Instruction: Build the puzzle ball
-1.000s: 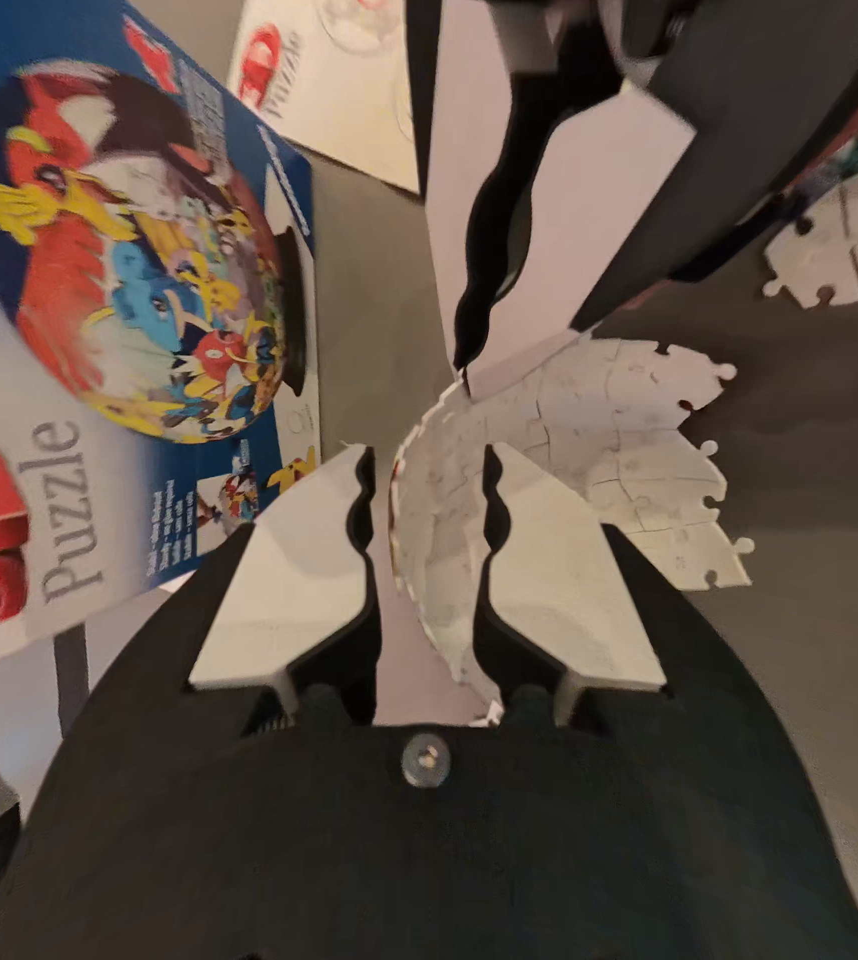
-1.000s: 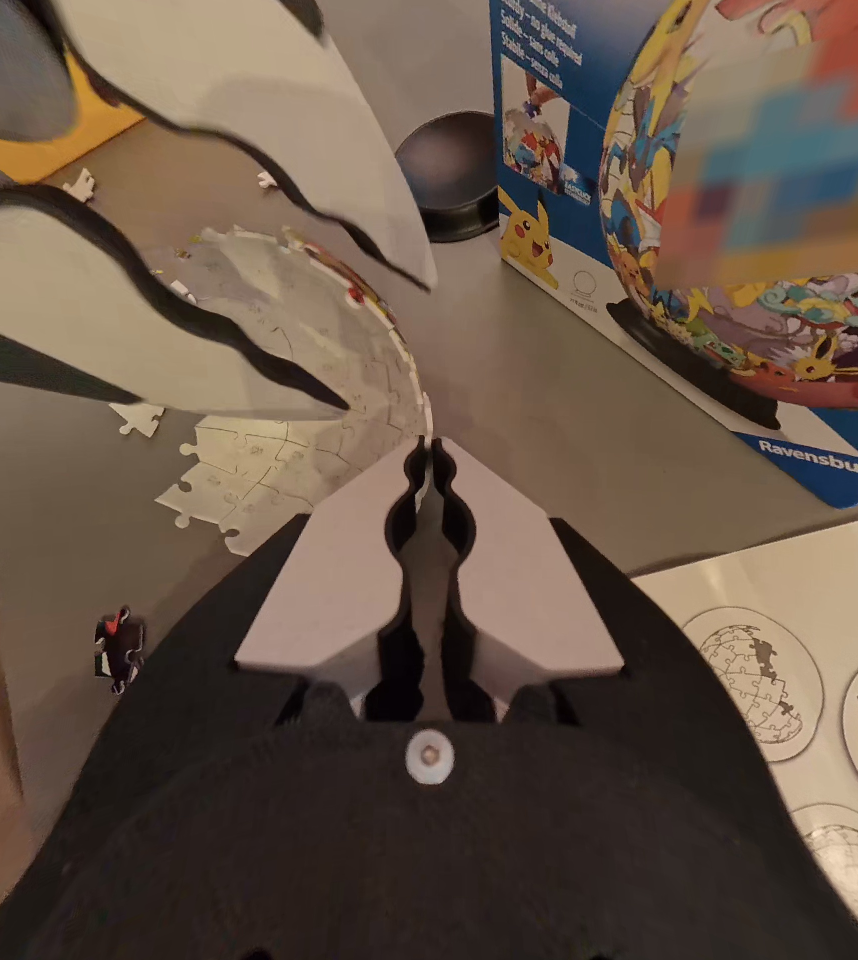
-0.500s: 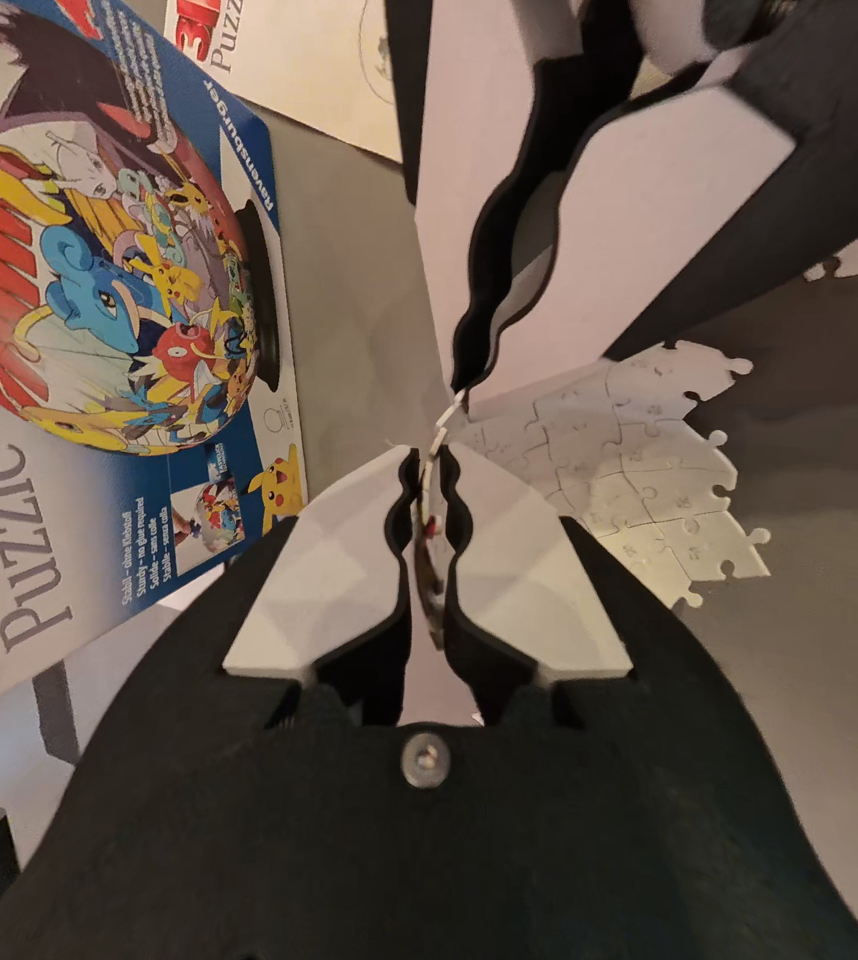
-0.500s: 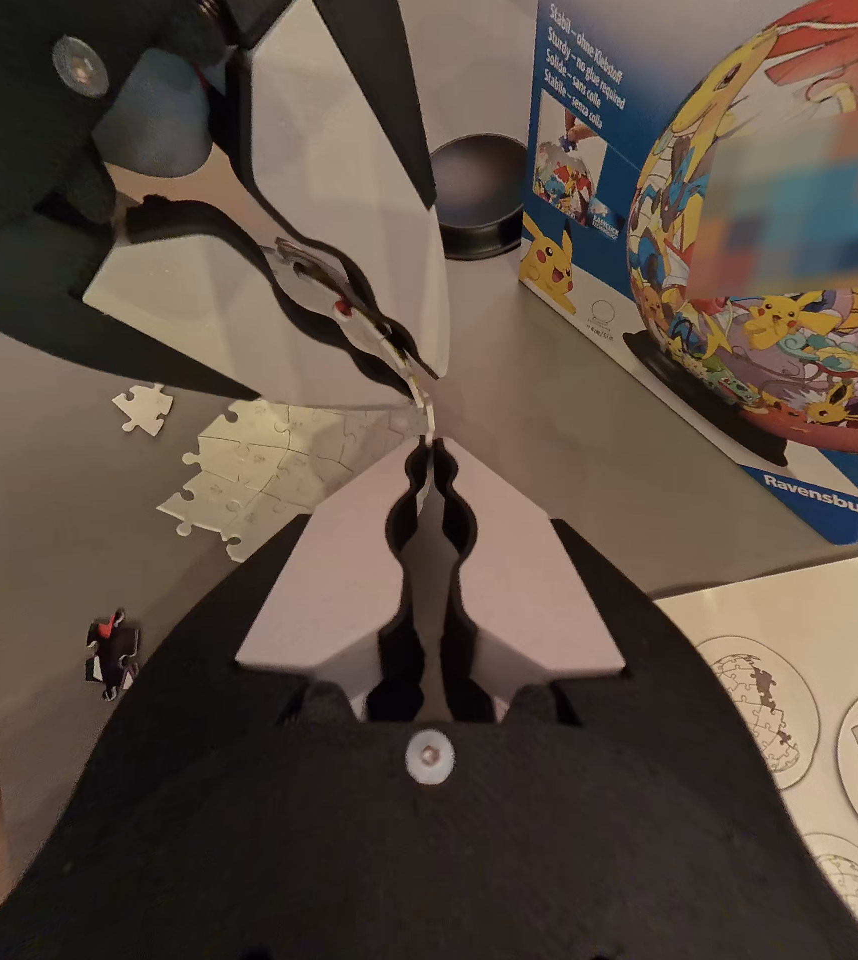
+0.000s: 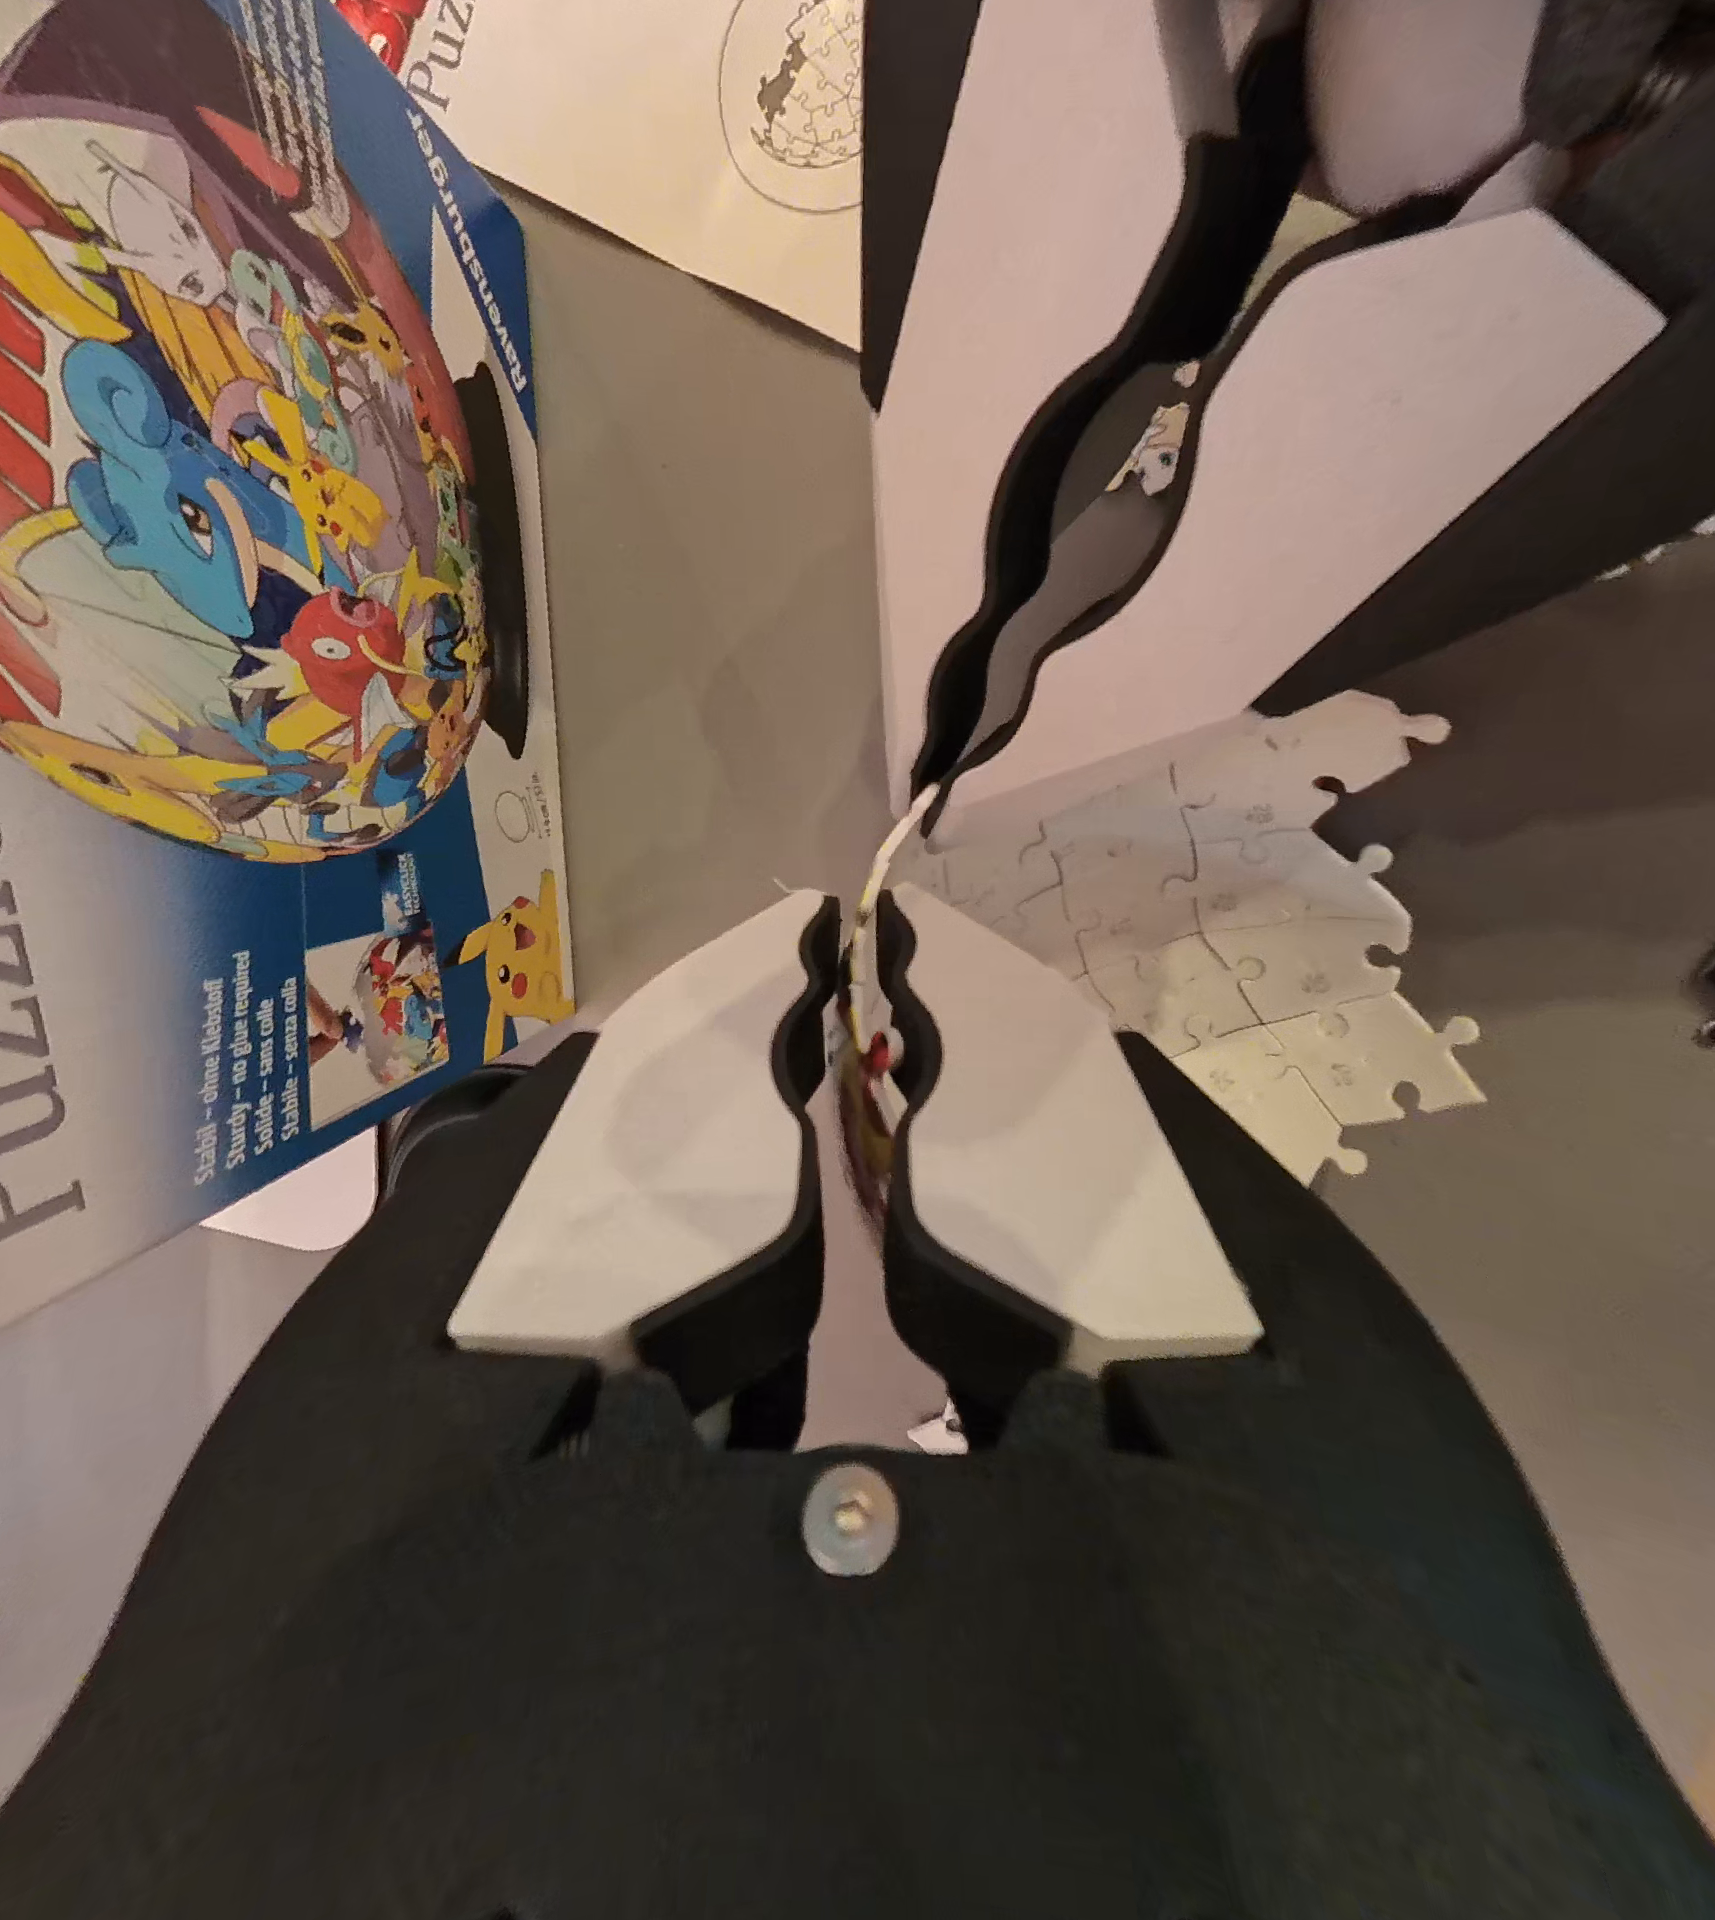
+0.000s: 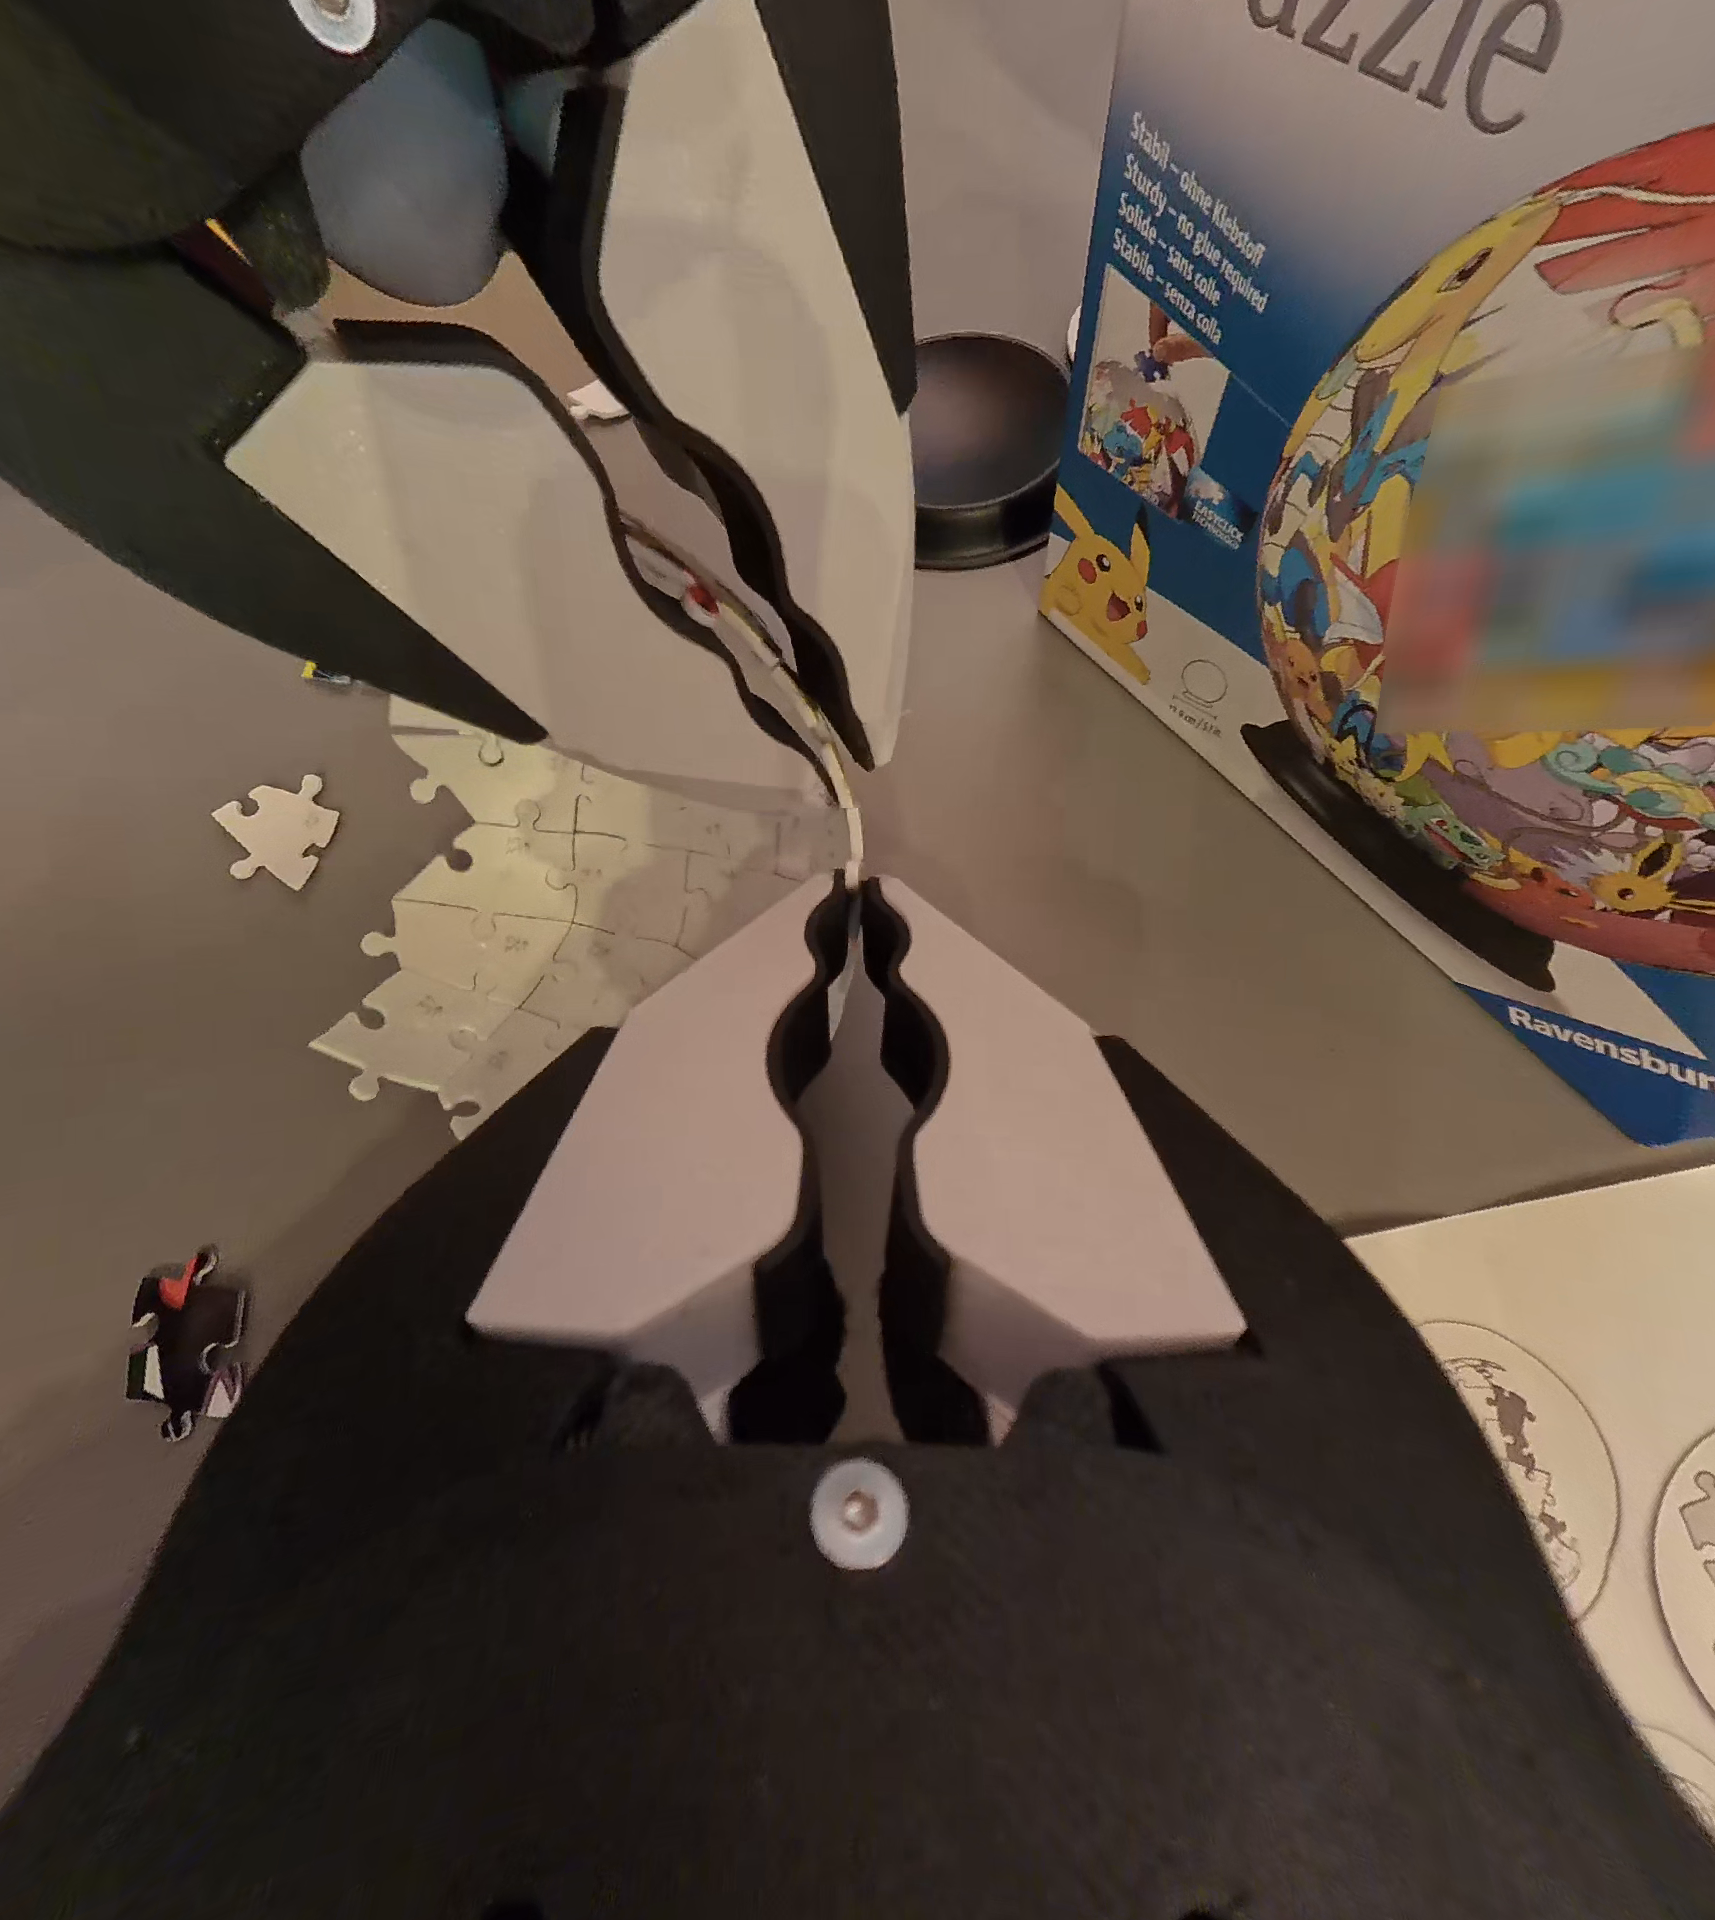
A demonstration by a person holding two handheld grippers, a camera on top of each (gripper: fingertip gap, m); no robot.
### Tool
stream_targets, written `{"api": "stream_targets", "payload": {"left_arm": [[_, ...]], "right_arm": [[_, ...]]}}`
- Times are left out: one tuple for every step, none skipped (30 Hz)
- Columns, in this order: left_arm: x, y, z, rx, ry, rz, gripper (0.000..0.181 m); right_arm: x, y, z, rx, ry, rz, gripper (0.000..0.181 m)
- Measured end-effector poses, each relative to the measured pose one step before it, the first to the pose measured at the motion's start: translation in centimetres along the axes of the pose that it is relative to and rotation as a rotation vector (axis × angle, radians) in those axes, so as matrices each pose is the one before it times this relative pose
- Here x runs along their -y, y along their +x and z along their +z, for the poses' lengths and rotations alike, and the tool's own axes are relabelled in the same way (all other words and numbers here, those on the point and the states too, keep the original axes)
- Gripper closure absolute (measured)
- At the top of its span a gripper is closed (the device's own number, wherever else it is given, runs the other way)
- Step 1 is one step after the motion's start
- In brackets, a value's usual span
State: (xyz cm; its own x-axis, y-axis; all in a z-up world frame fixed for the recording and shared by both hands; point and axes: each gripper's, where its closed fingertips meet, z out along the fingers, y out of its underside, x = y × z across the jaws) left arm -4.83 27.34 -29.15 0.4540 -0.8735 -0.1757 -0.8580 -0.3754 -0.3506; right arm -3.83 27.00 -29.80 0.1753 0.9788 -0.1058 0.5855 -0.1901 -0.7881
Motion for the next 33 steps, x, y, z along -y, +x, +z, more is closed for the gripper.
{"api": "stream_targets", "payload": {"left_arm": [[0.06, 0.034, -0.038, -0.0026, 0.0029, 0.0015, 0.175], [-0.01, 0.049, -0.029, -0.0023, 0.0005, 0.0012, 0.174], [-0.089, 0.006, -0.001, -0.0019, -0.0036, -0.0035, 0.173], [-0.126, 0.013, 0.019, -0.0046, -0.0022, -0.0073, 0.171], [-0.071, 0.029, -0.016, -0.0057, 0.0022, -0.0078, 0.168], [-0.045, -0.001, -0.054, -0.0036, 0.0054, -0.0081, 0.165], [-0.057, 0.0, -0.066, -0.0034, 0.0034, -0.0061, 0.165], [-0.151, -0.008, -0.023, -0.0027, -0.0036, -0.0037, 0.165], [-0.198, -0.074, -0.022, 0.0008, -0.0057, -0.0031, 0.164], [-0.169, -0.05, -0.031, -0.0019, -0.0018, -0.0049, 0.165], [-0.156, -0.022, -0.03, -0.0043, -0.0001, -0.0072, 0.165], [-0.187, -0.075, -0.026, -0.0006, -0.0017, -0.0051, 0.165], [-0.259, -0.066, -0.016, -0.0009, -0.004, -0.0061, 0.166], [-0.217, 0.027, -0.013, -0.0074, -0.0007, -0.0086, 0.166], [-0.208, 0.025, -0.002, -0.0083, 0.0021, -0.0109, 0.167], [-0.348, -0.079, 0.019, -0.0029, -0.0055, -0.0161, 0.168], [-0.39, -0.127, 0.01, 0.0014, -0.005, -0.0108, 0.168], [-0.225, -0.092, -0.041, 0.0012, 0.0086, -0.0084, 0.169], [-0.166, -0.001, -0.065, -0.0053, 0.0118, -0.0175, 0.171], [-0.263, -0.086, -0.096, -0.0006, 0.0051, -0.0234, 0.174], [-0.214, -0.076, -0.104, 0.0035, 0.0085, -0.016, 0.176], [-0.124, 0.095, -0.086, -0.0018, 0.0136, -0.0076, 0.175], [-0.195, 0.155, -0.055, -0.0054, 0.0069, -0.008, 0.175], [-0.295, 0.055, -0.011, -0.0003, -0.0022, -0.0122, 0.175], [-0.23, -0.005, 0.002, 0.0043, 0.0029, -0.0085, 0.176], [-0.189, 0.007, -0.031, 0.0021, 0.0057, -0.0105, 0.176], [-0.188, 0.017, -0.041, -0.0022, 0.0058, -0.0105, 0.174], [-0.121, 0.02, -0.054, -0.0025, 0.0097, -0.006, 0.172], [-0.068, 0.01, -0.094, -0.0031, 0.0126, -0.0107, 0.169], [-0.083, 0.058, -0.12, -0.0077, 0.009, -0.0117, 0.166], [-0.124, 0.017, -0.17, -0.0034, 0.0045, -0.0042, 0.163], [-0.077, -0.073, -0.215, 0.0064, 0.0065, 0.0007, 0.159], [-0.064, -0.11, -0.267, 0.0097, 0.007, 0.0007, 0.157]], "right_arm": [[0.071, 0.02, -0.007, 0.0031, 0.007, 0.0069, 0.181], [0.056, 0.02, -0.027, 0.0055, 0.0043, 0.0119, 0.18], [0.073, 0.043, -0.076, 0.0048, 0.0042, 0.0113, 0.178], [0.011, 0.069, -0.103, 0.0025, 0.001, 0.0084, 0.176], [-0.039, 0.043, -0.119, 0.0047, -0.0002, 0.0043, 0.175], [-0.024, 0.089, -0.112, 0.0015, 0.0022, 0.0048, 0.174], [0.044, 0.053, -0.098, 0.0022, 0.0046, 0.0062, 0.173], [-0.022, 0.05, -0.054, 0.0008, -0.0019, 0.0062, 0.173], [-0.063, 0.041, -0.032, 0.0001, -0.0048, 0.0041, 0.173], [-0.043, 0.049, -0.028, 0.0, -0.0016, 0.0043, 0.173], [0.011, 0.002, -0.052, 0.0036, 0.002, 0.0055, 0.172], [-0.007, -0.004, -0.075, 0.0051, 0.0009, 0.008, 0.171], [-0.031, 0.036, -0.074, 0.0032, -0.0009, 0.0075, 0.171], [0.026, 0.049, -0.104, 0.0014, 0.003, 0.0049, 0.17], [0.051, 0.048, -0.129, 0.002, 0.0044, 0.007, 0.17], [0.047, 0.043, -0.137, 0.0036, 0.0031, 0.0098, 0.17], [0.057, 0.057, -0.167, 0.0021, 0.0042, 0.0084, 0.169], [0.034, 0.108, -0.185, -0.0009, 0.0028, 0.0074, 0.169], [0.034, 0.123, -0.189, -0.0025, 0.0035, 0.0058, 0.169], [0.039, 0.112, -0.19, -0.0018, 0.0046, 0.004, 0.169], [0.012, 0.122, -0.173, -0.0013, 0.0016, 0.0066, 0.169], [-0.014, 0.184, -0.161, -0.0043, 0.0007, 0.0088, 0.167], [-0.015, 0.105, -0.149, 0.0007, 0.0015, 0.008, 0.166], [0.001, 0.043, -0.138, 0.0026, 0.0033, 0.003, 0.166], [-0.011, 0.09, -0.123, -0.001, 0.0025, 0.0018, 0.166], [-0.06, 0.123, -0.121, -0.003, -0.0014, 0.0051, 0.165], [-0.055, 0.096, -0.128, -0.0019, -0.0016, 0.0064, 0.165], [-0.013, 0.098, -0.166, -0.0036, 0.0007, 0.0036, 0.165], [-0.015, 0.153, -0.211, -0.008, -0.0012, 0.0021, 0.165], [-0.022, 0.149, -0.251, -0.0086, -0.0018, -0.0003, 0.165], [-0.015, 0.133, -0.281, -0.0082, -0.0008, -0.0007, 0.164], [-0.108, 0.138, -0.275, -0.0069, -0.004, 0.0002, 0.164], [-0.121, 0.226, -0.302, -0.0107, -0.0032, 0.0016, 0.163]]}}
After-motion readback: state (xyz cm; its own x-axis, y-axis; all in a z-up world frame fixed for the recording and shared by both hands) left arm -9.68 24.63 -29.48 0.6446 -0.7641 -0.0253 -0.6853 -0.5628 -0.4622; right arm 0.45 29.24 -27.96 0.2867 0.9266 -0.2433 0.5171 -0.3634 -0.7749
